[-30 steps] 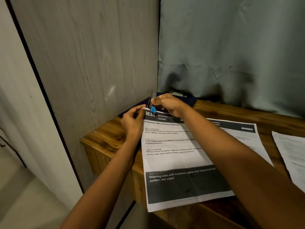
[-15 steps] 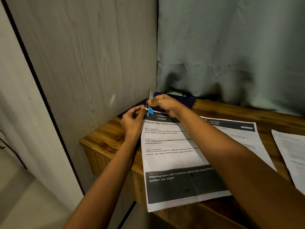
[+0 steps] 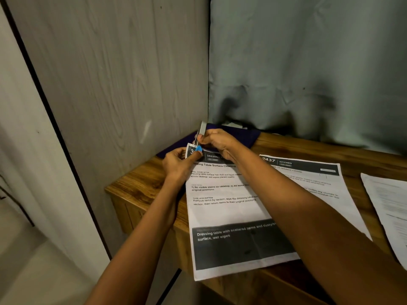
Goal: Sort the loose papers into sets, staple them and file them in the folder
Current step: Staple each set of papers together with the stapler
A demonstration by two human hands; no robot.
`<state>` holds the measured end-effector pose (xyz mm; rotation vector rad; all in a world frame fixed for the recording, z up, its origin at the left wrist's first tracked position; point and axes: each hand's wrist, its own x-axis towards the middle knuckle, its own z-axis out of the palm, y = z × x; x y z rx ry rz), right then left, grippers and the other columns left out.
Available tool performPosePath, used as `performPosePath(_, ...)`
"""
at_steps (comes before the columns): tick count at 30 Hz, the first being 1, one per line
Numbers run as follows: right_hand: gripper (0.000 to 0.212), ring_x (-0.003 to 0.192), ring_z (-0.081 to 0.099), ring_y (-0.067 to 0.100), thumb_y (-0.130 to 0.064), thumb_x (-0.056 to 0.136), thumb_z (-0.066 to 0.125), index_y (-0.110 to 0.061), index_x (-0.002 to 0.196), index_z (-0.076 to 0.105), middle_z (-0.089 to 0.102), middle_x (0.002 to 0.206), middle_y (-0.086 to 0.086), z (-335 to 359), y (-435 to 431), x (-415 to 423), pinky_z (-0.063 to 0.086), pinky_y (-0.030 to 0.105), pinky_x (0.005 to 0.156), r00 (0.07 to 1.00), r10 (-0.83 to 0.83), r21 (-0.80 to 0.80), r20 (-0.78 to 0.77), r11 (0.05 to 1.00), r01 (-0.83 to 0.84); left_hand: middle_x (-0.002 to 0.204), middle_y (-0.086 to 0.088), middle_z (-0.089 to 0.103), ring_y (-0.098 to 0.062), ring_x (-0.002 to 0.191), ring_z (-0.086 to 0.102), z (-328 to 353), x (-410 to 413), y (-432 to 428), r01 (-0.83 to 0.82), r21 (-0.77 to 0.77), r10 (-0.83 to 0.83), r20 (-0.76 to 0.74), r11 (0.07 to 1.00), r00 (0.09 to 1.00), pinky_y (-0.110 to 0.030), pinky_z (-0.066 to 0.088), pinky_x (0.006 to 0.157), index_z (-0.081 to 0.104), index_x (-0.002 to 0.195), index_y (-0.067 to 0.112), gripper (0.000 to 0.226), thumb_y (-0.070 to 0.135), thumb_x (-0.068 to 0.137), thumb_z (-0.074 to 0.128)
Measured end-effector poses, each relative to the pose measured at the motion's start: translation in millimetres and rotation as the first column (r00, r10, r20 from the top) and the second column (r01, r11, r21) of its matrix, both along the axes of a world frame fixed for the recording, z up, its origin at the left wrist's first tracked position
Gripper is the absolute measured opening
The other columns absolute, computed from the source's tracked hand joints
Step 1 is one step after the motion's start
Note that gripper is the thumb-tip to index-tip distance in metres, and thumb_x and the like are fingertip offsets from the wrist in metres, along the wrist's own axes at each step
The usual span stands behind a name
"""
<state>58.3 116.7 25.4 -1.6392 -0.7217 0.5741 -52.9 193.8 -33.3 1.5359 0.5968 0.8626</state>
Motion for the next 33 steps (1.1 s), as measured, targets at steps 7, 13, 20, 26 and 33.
performPosePath(7, 0.027, 0.083, 0.066, 0.023, -0.012, 0.089, 0.063, -0.002, 0.114, 0.063, 0.068, 0.101, 0.014, -0.9, 1.9, -4.4, 0.055, 0.034, 0.076, 0.999, -0.021, 0.028, -0.039, 0.999, 0.022, 0.09, -0.009, 0.072, -0.021, 0.075, 0.072, 1.3, -0.5, -1.3, -0.026, 0.013, 0.026, 0.015, 1.0, 1.0, -0.035, 0.06, 0.067, 0.067, 0.099, 0.004, 0.031, 0.019, 0.075, 0.08)
performPosePath(13, 0.026, 0.094, 0.067, 0.03, -0.019, 0.087, 0.066, -0.005, 0.109, 0.065, 0.069, 0.104, 0.017, 3.8, 2.2, -0.8, 0.055, 0.04, 0.086, 1.0, -0.018, -0.055, 0.009, 0.998, 0.018, 0.09, -0.01, 0.073, -0.023, 0.075, 0.073, 0.8, -4.9, -2.2, 0.053, -0.052, -0.052, 0.024, 0.997, 0.998, -0.04, 0.06, 0.069, 0.066, 0.098, 0.008, 0.03, 0.022, 0.075, 0.08)
performPosePath(20, 0.017, 0.077, 0.062, 0.011, -0.013, 0.093, 0.059, -0.003, 0.106, 0.062, 0.066, 0.083, 0.002, 21.8, -10.4, 11.9, 0.048, 0.021, 0.071, 0.999, -0.021, 0.058, -0.039, 0.998, 0.024, 0.094, -0.013, 0.072, -0.025, 0.077, 0.072, 3.5, -8.1, -3.5, 0.142, -0.178, -0.141, 0.017, 0.974, 0.99, -0.034, 0.059, 0.062, 0.065, 0.105, 0.008, 0.026, 0.01, 0.081, 0.074)
performPosePath(26, 0.011, 0.073, 0.059, 0.013, -0.022, 0.091, 0.062, -0.018, 0.081, 0.062, 0.063, 0.081, 0.003, 20.2, -32.2, 48.1, 0.051, 0.027, 0.072, 0.957, -0.261, 0.128, 0.125, 0.961, 0.245, 0.091, -0.012, 0.073, -0.021, 0.069, 0.072, 2.5, -3.9, -0.6, 0.13, -0.216, -0.128, 0.022, 0.968, 0.992, -0.028, 0.055, 0.053, 0.063, 0.109, 0.004, 0.023, 0.01, 0.087, 0.067)
performPosePath(33, 0.04, 0.098, 0.059, 0.019, -0.021, 0.084, 0.071, -0.009, 0.122, 0.064, 0.067, 0.116, 0.011, -3.8, -61.0, 74.0, 0.042, 0.026, 0.081, 0.731, -0.09, -0.281, 0.676, 0.886, 0.369, 0.089, -0.01, 0.072, -0.017, 0.064, 0.071, 3.8, -5.1, -0.7, 0.109, -0.163, -0.111, -0.001, 0.981, 0.994, -0.024, 0.054, 0.05, 0.062, 0.104, 0.008, 0.015, 0.011, 0.09, 0.064)
